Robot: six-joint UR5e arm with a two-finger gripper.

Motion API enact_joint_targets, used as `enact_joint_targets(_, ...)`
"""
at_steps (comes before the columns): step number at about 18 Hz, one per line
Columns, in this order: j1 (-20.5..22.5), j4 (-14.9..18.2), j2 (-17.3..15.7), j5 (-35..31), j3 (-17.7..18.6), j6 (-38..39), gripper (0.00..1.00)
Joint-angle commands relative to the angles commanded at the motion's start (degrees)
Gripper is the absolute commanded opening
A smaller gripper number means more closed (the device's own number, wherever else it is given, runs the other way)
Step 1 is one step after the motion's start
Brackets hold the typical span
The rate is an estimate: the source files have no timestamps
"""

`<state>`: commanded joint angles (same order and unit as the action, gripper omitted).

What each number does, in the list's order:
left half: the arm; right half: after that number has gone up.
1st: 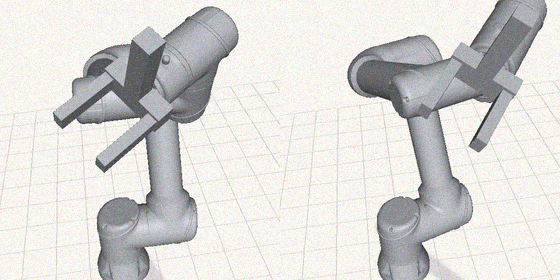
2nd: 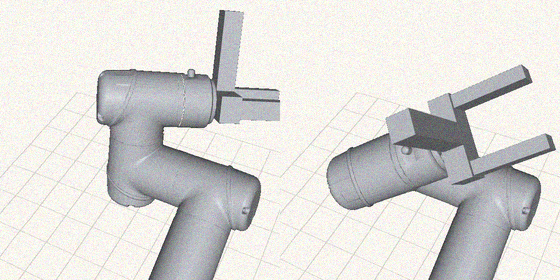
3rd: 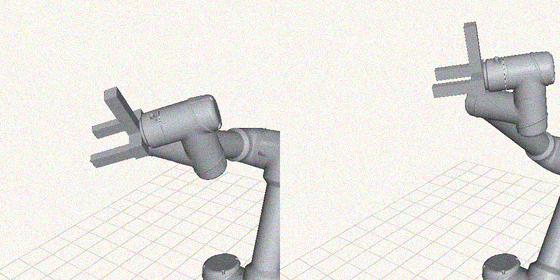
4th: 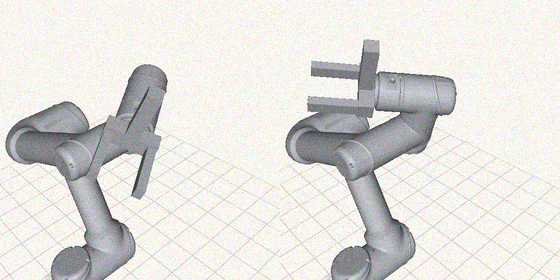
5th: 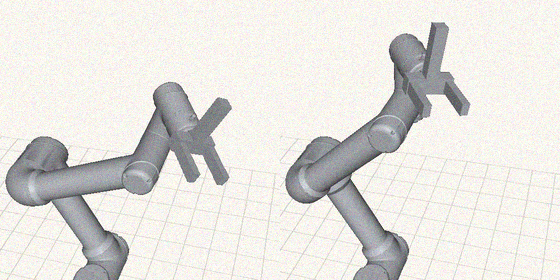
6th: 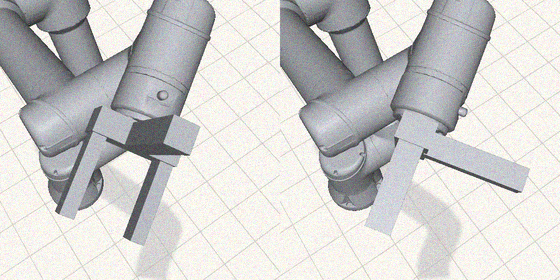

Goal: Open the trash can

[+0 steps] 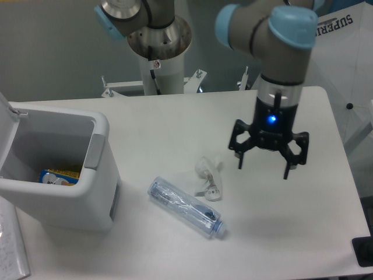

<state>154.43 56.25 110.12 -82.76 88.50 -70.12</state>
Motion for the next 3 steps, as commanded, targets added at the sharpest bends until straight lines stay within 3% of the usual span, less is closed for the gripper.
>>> enact_joint_targets(3, -1.2, 1.2, 1.8, -3.7, -0.4, -0.2, 1.00)
